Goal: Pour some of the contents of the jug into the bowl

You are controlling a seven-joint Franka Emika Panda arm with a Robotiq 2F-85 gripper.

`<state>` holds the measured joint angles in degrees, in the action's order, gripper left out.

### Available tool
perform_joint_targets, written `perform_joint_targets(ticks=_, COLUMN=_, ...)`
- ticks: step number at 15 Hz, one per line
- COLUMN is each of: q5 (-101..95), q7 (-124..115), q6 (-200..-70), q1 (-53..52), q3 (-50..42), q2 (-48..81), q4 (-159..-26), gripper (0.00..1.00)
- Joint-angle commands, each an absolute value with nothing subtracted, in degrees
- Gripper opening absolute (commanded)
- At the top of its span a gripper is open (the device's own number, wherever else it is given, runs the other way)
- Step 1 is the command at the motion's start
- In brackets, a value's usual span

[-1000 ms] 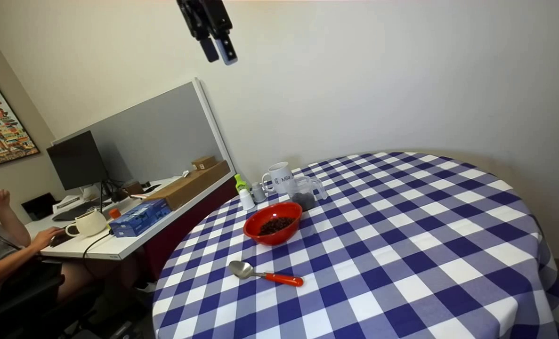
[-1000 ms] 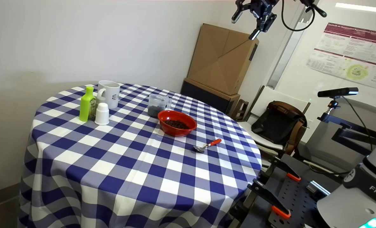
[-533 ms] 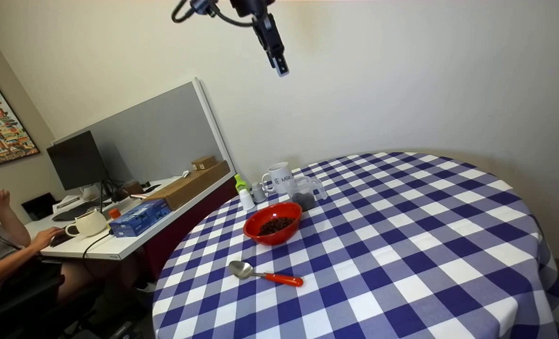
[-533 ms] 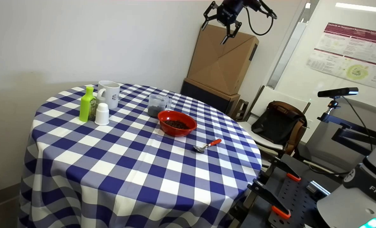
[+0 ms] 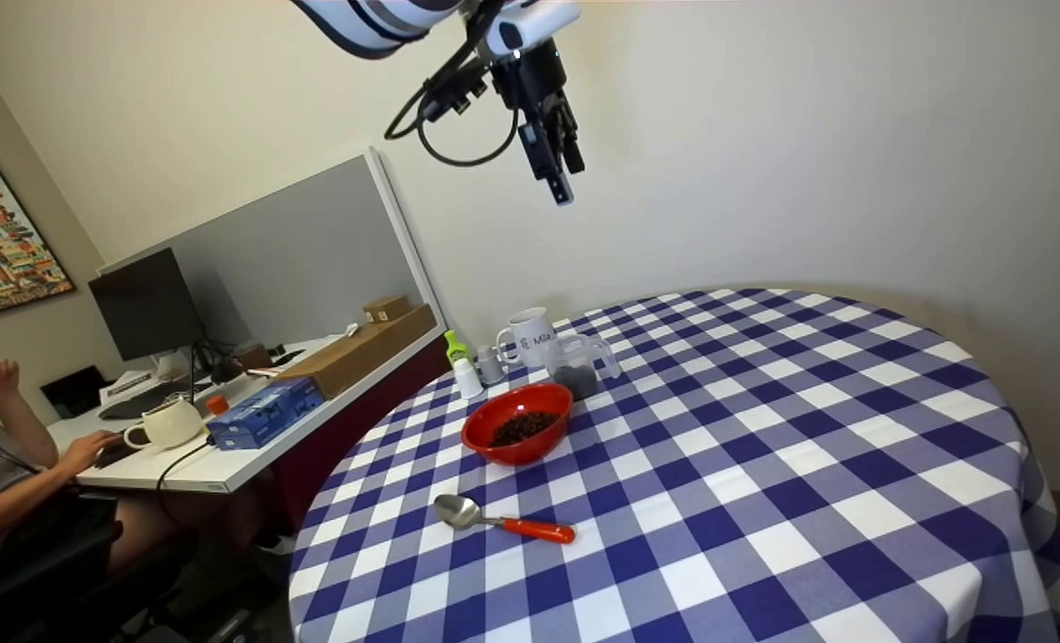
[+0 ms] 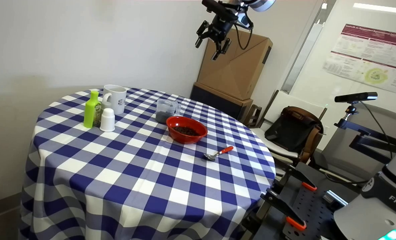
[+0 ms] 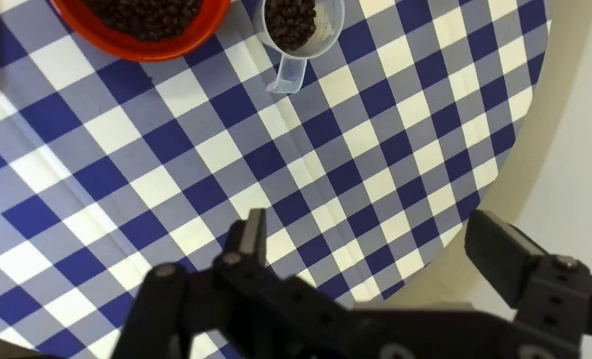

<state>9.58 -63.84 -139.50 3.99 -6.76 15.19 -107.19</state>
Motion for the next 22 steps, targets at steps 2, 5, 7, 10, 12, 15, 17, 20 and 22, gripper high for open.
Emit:
perform_joint_targets(ticks=2, q5=6.4, q7=-80.2, q6=-148.2, q1=0.5, q3=-9.8, q2=16.2, q4=-111.4, gripper=1.0)
perform_joint_targets(ticks=5, q5=2.1, q7=-91.1, q6=-151.3, q1=-1.3, q3=-12.2, q2=18.2, q4=-113.1, gripper=1.0)
perform_joint_targets(ticks=7, q5=0.3, q7=-95.2, q6=-150.7, q1=-1.8, q3=-12.9, q2=20.1, q4=-112.9, gripper=1.0)
perform_joint_targets(ticks=10, q5=-0.6, q7=-98.1, q6=-149.2, q1=-2.0, q3=-12.9, q2=23.4, q4=-111.1, gripper=1.0)
perform_joint_targets(ticks=12, q5=-0.1, q7=-98.8, q6=-148.4, q1=-2.0, q3=-12.5, q2=25.3, q4=-109.7, gripper=1.0)
perform_joint_targets(ticks=15, q5=0.5, q7=-98.7, q6=-147.6, q1=-2.1, q3=-12.0, q2=28.4, q4=-107.1, gripper=1.0)
perform_joint_targets(ticks=17, q5=0.7, q7=-98.3, q6=-146.9, q1=-2.2, q3=-11.8, q2=30.5, q4=-105.1, gripper=1.0)
perform_joint_targets(ticks=20, q5=1.2, q7=-97.8, q6=-145.1, q1=-2.1, q3=-11.4, q2=33.9, q4=-101.6, gripper=1.0)
perform_joint_targets(ticks=22, q5=1.3, q7=-97.5, q6=-143.8, q1=-2.1, q3=-11.1, q2=36.0, q4=-99.5, gripper=1.0)
